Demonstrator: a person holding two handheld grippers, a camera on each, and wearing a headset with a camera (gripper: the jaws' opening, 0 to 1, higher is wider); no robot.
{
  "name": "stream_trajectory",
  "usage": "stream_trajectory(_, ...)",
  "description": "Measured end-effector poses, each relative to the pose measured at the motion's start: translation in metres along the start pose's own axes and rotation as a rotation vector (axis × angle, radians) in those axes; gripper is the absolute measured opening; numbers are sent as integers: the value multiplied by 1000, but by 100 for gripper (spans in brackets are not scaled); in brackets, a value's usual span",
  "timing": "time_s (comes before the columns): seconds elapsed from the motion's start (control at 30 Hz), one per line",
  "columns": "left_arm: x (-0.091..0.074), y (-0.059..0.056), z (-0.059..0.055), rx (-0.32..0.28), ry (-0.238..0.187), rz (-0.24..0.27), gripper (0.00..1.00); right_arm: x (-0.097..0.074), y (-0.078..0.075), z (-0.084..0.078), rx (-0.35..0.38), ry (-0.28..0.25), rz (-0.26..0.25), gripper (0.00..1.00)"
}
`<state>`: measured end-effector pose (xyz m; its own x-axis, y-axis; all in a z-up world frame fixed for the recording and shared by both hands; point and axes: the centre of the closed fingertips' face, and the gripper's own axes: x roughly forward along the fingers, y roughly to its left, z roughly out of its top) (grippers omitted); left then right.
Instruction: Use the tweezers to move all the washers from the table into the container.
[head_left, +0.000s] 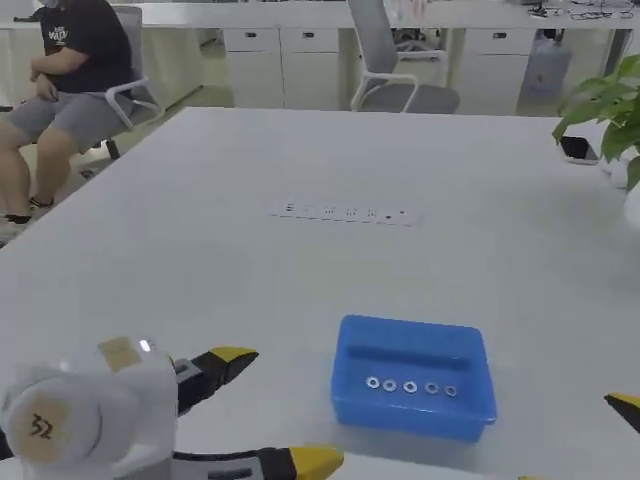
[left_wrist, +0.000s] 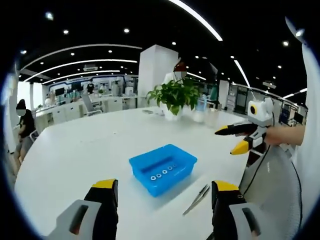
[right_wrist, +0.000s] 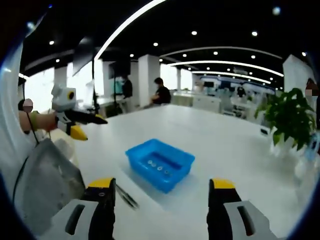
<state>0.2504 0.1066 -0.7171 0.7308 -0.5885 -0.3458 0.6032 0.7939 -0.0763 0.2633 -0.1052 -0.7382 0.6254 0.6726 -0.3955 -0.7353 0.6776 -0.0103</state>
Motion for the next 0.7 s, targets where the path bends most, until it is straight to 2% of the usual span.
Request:
stream_trajectory(0.03,-4,2,5,-19,-34,20,80,-2,-1,2,-7,-5,-3,80)
stream_trajectory(0.13,-12,3,10,-53,-76,41,86,-8,-5,10,-9,-33,-15,85)
stream_trajectory(0.2,-18,7,14,-57,-112,74,90,-12,-10,18,1,-74,-41,88)
stream_trajectory(0.33,-27,15,17,-50,-139,128,99,-21,-19,36,28,-156,-96,99)
stream_trajectory(0.4,-31,17,23,-55,-168,150,99,-27,-22,46,26,-207,-117,99)
stream_trajectory(0.57,-36,21,39,-56,-231,190,99,-40,-26,55,61,-273,-150,99)
stream_trajectory(0.7,-37,21,48,-36,-254,215,99,-46,-30,60,114,-320,-172,99)
